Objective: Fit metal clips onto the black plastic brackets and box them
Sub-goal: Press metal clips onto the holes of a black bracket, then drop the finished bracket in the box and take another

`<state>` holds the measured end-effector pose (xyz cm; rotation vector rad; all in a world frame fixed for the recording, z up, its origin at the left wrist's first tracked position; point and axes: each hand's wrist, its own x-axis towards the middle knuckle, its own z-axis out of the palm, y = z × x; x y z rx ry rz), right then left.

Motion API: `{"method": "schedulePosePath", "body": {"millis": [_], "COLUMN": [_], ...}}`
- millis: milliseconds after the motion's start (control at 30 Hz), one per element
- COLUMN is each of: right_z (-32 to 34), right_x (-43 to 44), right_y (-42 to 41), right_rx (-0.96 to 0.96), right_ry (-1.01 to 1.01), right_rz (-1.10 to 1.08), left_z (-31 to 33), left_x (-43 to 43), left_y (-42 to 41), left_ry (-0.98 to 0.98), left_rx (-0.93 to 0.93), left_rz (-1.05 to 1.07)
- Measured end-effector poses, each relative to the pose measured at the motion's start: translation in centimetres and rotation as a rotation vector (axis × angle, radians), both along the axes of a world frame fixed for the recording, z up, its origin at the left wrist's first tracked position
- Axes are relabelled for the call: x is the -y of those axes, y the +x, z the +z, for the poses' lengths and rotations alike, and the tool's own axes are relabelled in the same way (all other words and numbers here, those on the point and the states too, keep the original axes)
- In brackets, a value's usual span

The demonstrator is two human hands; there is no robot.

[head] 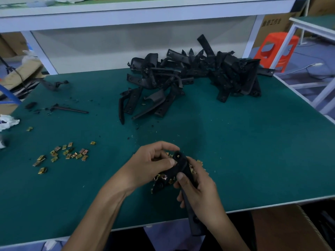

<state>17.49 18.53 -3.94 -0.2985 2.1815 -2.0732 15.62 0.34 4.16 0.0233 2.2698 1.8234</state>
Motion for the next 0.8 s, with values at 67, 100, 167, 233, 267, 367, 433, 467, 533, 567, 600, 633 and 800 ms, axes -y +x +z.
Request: {"method": "schedulePosePath", "body": {"millis": [67, 100, 167, 233, 267, 367, 433, 467, 533, 567, 600, 633, 800], "right_z": [0.5, 0.8, 1.1, 1.0, 0.8, 0.3, 0.0, -0.2, -0.6, -0.7, -0.7, -0.5, 1.7], "right_x": [0.0, -0.1, -0.7, -1.9, -2.8, -6.2, -8.6, -9.7, -12.1, -13.2, -14.1, -15.0, -23.1], "right_y": [0.2, 0.5, 1.3, 2.6, 3.3, 6.0, 8.1, 9.2, 11.7, 12.9, 14.2, 15.2, 15.3], "right_rx": [0.029, 0.05, 0.091, 0.107, 0.102, 0.117, 0.162, 0.192, 0.257, 0.284, 0.301, 0.314, 0.293], "right_ry": [-0.048, -0.077, -0.103, -0.102, -0.094, -0.049, -0.026, -0.046, -0.093, -0.093, -0.089, -0.102, -0.209], "right_rz": [-0.014, -0.024, -0.059, -0.148, -0.206, -0.376, -0.496, -0.551, -0.615, -0.641, -0.668, -0.702, -1.004], "left_z": [0.0, 0.0, -0.1, -0.4, -0.7, -1.6, -2.1, -2.3, -2.5, -2.4, -2.4, -2.4, -2.5], "left_x": [-0.5, -0.9, -1.9, -3.4, -4.4, -8.6, -11.9, -13.5, -16.7, -18.0, -19.1, -19.9, -20.8], "left_y": [0.1, 0.2, 0.3, 0.4, 0.5, 0.9, 1.2, 1.4, 2.0, 2.4, 2.8, 3.2, 4.2], "left_ry": [-0.003, 0.007, 0.011, 0.008, 0.027, 0.076, 0.092, 0.104, 0.111, 0.091, 0.058, 0.022, -0.039], "left_rx": [-0.038, -0.059, -0.091, -0.098, -0.091, -0.071, -0.065, -0.067, -0.083, -0.092, -0.105, -0.123, -0.223], "left_rz": [0.024, 0.035, 0.028, -0.02, -0.048, -0.152, -0.195, -0.203, -0.25, -0.309, -0.382, -0.454, -0.491]}}
